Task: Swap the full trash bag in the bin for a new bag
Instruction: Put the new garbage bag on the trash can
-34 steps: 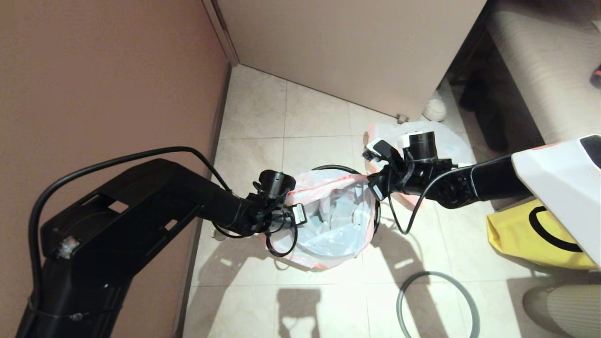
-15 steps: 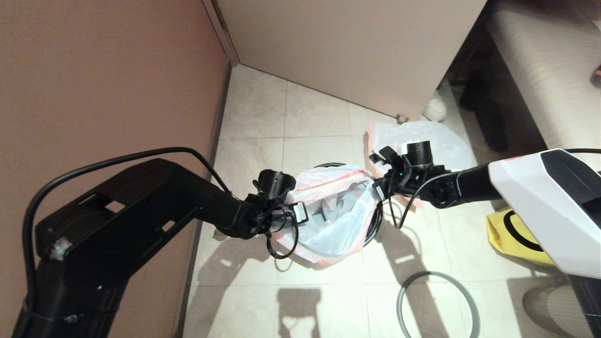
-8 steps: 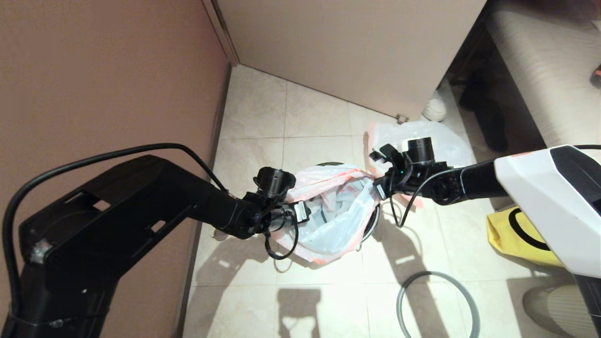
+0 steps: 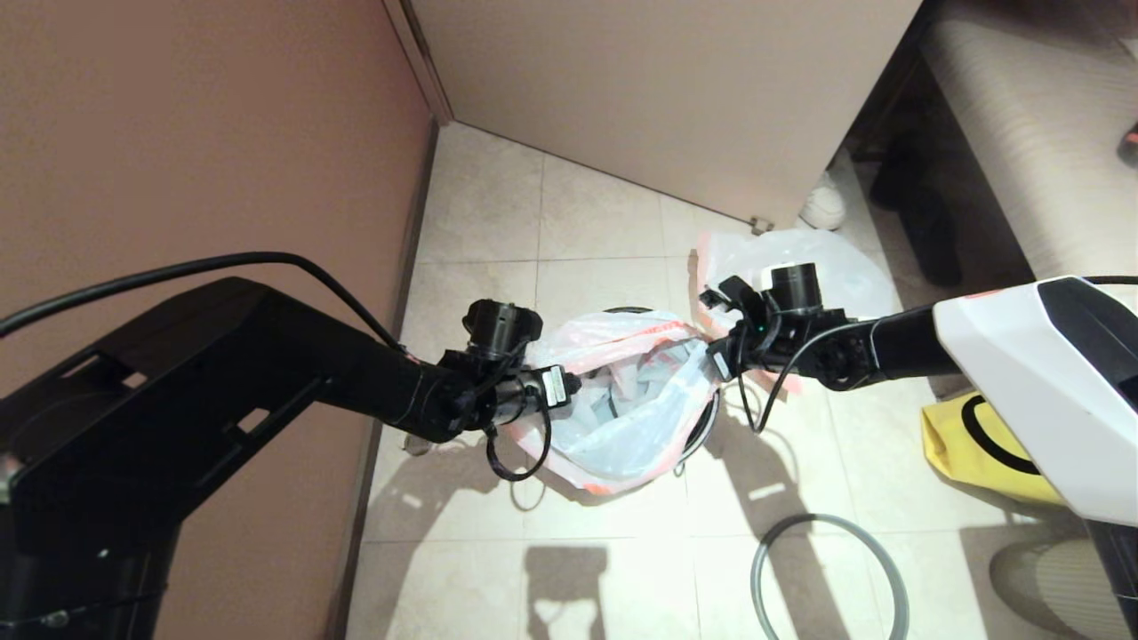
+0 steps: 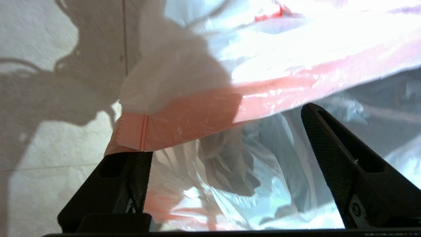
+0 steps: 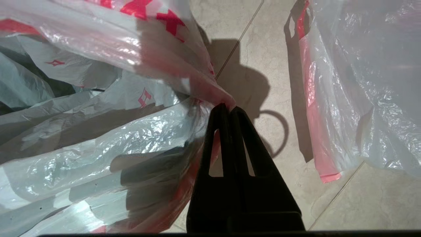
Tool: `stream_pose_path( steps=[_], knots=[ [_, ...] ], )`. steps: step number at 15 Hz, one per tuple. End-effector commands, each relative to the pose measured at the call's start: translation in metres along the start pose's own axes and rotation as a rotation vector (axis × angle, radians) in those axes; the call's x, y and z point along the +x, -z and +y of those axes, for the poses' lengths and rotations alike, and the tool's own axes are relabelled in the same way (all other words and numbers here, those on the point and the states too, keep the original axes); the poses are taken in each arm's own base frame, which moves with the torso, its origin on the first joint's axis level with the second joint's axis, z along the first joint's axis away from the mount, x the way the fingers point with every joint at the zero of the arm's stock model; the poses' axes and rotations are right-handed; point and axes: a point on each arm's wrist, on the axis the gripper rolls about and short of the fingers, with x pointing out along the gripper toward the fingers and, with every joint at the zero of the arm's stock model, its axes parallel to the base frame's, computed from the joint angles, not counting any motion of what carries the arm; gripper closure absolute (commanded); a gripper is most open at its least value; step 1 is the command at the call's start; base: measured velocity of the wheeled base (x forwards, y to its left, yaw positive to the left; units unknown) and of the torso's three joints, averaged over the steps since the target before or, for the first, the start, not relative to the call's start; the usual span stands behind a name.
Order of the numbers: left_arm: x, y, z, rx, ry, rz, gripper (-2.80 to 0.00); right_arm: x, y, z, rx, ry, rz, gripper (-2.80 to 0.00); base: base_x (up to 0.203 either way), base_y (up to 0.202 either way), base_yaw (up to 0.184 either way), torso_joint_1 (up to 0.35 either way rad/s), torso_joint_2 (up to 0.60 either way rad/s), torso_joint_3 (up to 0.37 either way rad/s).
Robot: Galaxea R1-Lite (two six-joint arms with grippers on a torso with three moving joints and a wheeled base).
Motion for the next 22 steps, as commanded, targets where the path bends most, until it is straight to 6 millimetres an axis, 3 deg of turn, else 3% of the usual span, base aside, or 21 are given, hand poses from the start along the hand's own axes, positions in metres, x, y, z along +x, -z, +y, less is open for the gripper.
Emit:
stream_pose_path(
  steps=[1, 12, 13, 17, 22],
  knots=[
    [0.013, -0.001, 0.008, -0.014, -0.043, -0.023, -2.8, -0.001, -0.002, -0.003, 0.0, 0.006, -0.009, 0.0, 0.0, 0.0, 0.0, 0.0, 0.0, 0.0],
    [-0.008, -0.015, -0.011, -0.03, -0.017, -0.115, -2.8, -0.008, -0.007, -0.012, 0.005, 0.024, -0.021, 0.0, 0.0, 0.0, 0.0, 0.0, 0.0, 0.0],
    [-0.008, -0.014, -0.012, -0.027, -0.018, -0.112, 0.0, -0.008, -0.007, -0.012, 0.005, 0.024, -0.02, 0.0, 0.0, 0.0, 0.0, 0.0, 0.0, 0.0],
    [-0.029, -0.01, -0.028, -0.001, 0.032, -0.097, 0.0, -0.007, -0.005, -0.013, 0.008, 0.025, -0.014, 0.0, 0.0, 0.0, 0.0, 0.0, 0.0, 0.0],
    [-0.027, -0.005, -0.031, 0.01, 0.035, -0.081, 0.0, -0.008, -0.006, -0.011, 0.005, 0.022, -0.014, 0.0, 0.0, 0.0, 0.0, 0.0, 0.0, 0.0]
  ],
)
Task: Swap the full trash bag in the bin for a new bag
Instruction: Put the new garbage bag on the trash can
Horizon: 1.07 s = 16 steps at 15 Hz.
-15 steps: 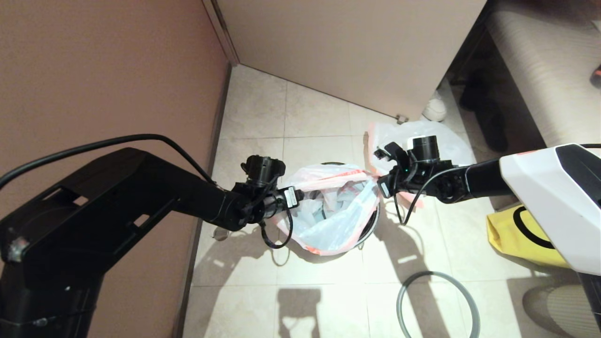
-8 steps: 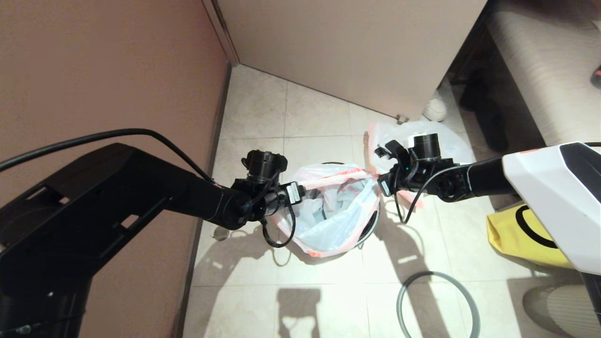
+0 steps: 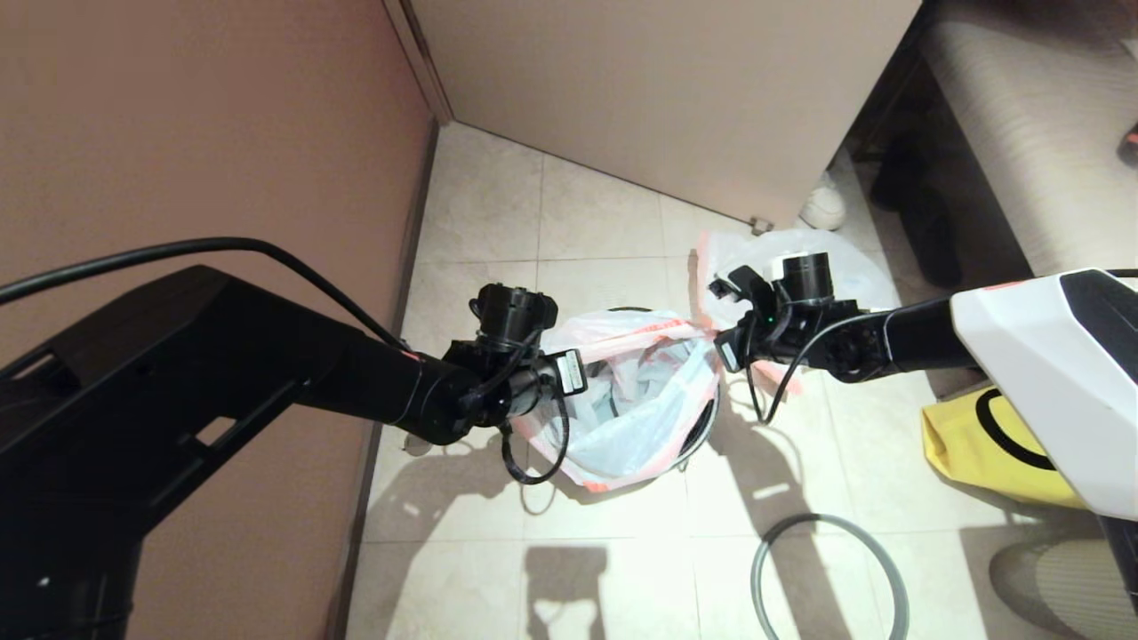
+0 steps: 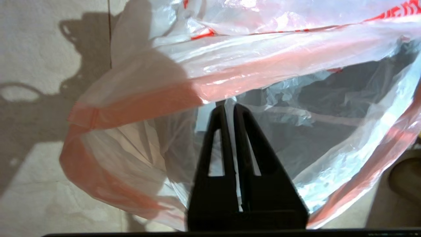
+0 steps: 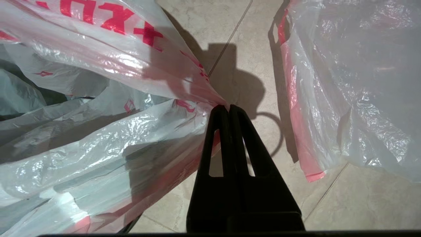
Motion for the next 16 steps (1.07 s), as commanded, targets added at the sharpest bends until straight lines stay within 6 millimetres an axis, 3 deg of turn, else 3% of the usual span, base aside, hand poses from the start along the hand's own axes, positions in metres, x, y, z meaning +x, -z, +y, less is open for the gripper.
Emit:
stream_pose_path(
  steps=[1, 7, 11, 13, 16],
  knots=[
    [0.007, 0.007, 0.001, 0.002, -0.008, 0.015, 0.0, -0.001, -0.002, -0.001, -0.002, 0.002, -0.005, 0.0, 0.0, 0.0, 0.0, 0.0, 0.0, 0.0],
    [0.051, 0.03, -0.009, 0.056, -0.001, 0.041, 0.0, 0.0, 0.001, -0.008, 0.004, 0.016, -0.006, 0.0, 0.0, 0.0, 0.0, 0.0, 0.0, 0.0],
    [0.069, -0.005, -0.021, 0.055, 0.033, -0.088, 0.0, 0.001, 0.001, -0.01, 0.004, 0.018, -0.007, 0.0, 0.0, 0.0, 0.0, 0.0, 0.0, 0.0],
    [0.067, -0.027, -0.02, 0.045, 0.033, -0.137, 0.0, 0.0, 0.002, -0.013, 0.005, 0.023, -0.007, 0.0, 0.0, 0.0, 0.0, 0.0, 0.0, 0.0],
    [0.064, -0.042, -0.015, 0.031, 0.023, -0.176, 0.0, 0.0, 0.002, -0.016, 0.005, 0.025, -0.009, 0.0, 0.0, 0.0, 0.0, 0.0, 0.0, 0.0]
  ],
)
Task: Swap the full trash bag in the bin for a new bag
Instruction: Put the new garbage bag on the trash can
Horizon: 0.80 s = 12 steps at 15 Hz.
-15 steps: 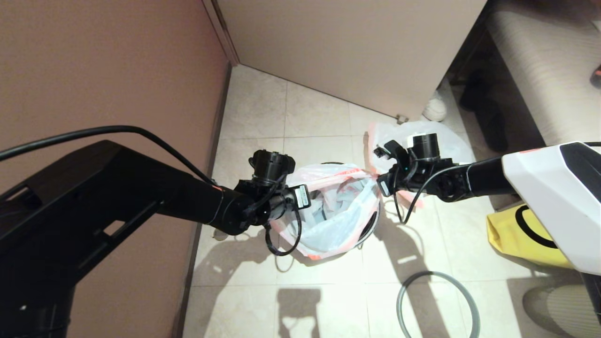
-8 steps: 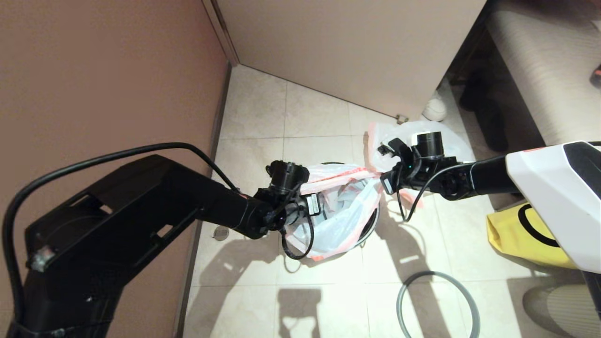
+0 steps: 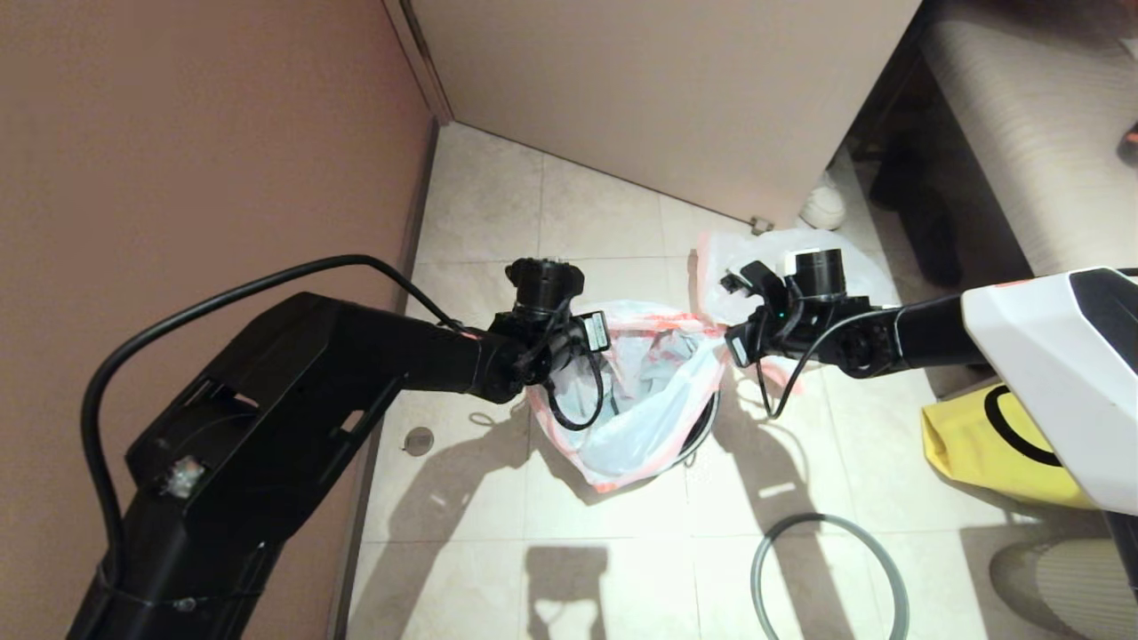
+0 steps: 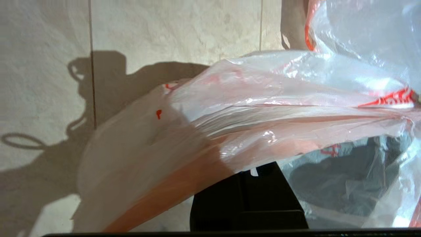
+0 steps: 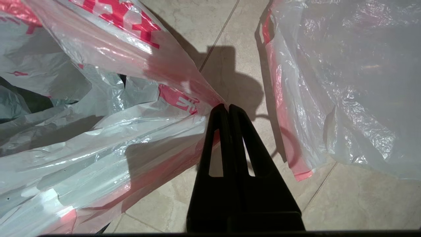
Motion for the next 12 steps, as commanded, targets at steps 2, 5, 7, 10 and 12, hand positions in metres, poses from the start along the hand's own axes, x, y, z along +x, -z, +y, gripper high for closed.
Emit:
stream_pose_path(
  steps=[2, 5, 7, 10, 12],
  knots=[
    [0.006, -0.012, 0.009, -0.019, -0.015, -0.043, 0.0, 0.0, 0.0, 0.0, -0.005, 0.0, -0.003, 0.0, 0.0, 0.0, 0.0, 0.0, 0.0, 0.0],
    [0.008, -0.024, 0.011, -0.031, -0.016, -0.089, 0.0, 0.0, -0.003, -0.003, -0.004, 0.007, -0.015, 0.0, 0.0, 0.0, 0.0, 0.0, 0.0, 0.0],
    [0.017, -0.024, 0.011, -0.025, -0.012, -0.106, 0.0, 0.003, -0.001, -0.005, -0.004, 0.01, -0.013, 0.0, 0.0, 0.0, 0.0, 0.0, 0.0, 0.0],
    [0.029, -0.008, 0.016, 0.022, -0.023, -0.081, 0.0, 0.007, 0.002, -0.004, -0.004, 0.006, -0.008, 0.0, 0.0, 0.0, 0.0, 0.0, 0.0, 0.0],
    [0.038, 0.003, 0.024, 0.028, -0.04, -0.06, 0.0, 0.013, 0.006, -0.003, -0.004, 0.006, -0.005, 0.0, 0.0, 0.0, 0.0, 0.0, 0.0, 0.0]
  ],
)
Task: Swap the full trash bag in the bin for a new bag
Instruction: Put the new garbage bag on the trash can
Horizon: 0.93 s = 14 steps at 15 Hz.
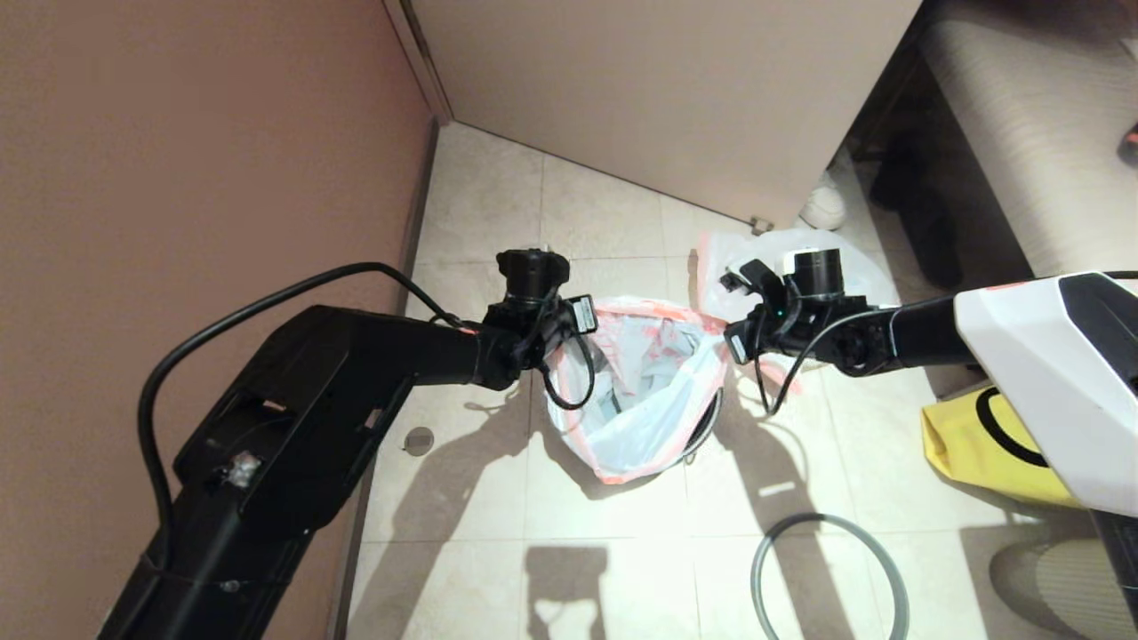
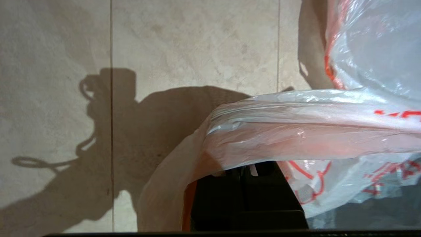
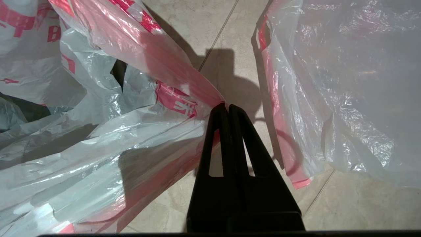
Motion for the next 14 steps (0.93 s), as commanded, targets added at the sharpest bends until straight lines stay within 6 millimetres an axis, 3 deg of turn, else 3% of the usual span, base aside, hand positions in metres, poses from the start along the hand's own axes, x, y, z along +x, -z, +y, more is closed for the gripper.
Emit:
stream_pose_path(
  steps=[1, 8, 14],
  knots=[
    [0.012, 0.018, 0.011, 0.003, -0.025, 0.031, 0.0, 0.007, 0.005, 0.001, -0.001, 0.0, 0.005, 0.0, 0.0, 0.0, 0.0, 0.0, 0.0, 0.0],
    [0.031, 0.047, 0.037, 0.03, -0.085, 0.096, 0.0, 0.03, 0.037, 0.014, -0.021, -0.035, 0.076, 0.0, 0.0, 0.0, 0.0, 0.0, 0.0, 0.0],
    [0.034, 0.062, 0.052, 0.036, -0.092, 0.211, 0.0, 0.036, 0.045, 0.015, -0.019, -0.037, 0.094, 0.0, 0.0, 0.0, 0.0, 0.0, 0.0, 0.0]
  ],
)
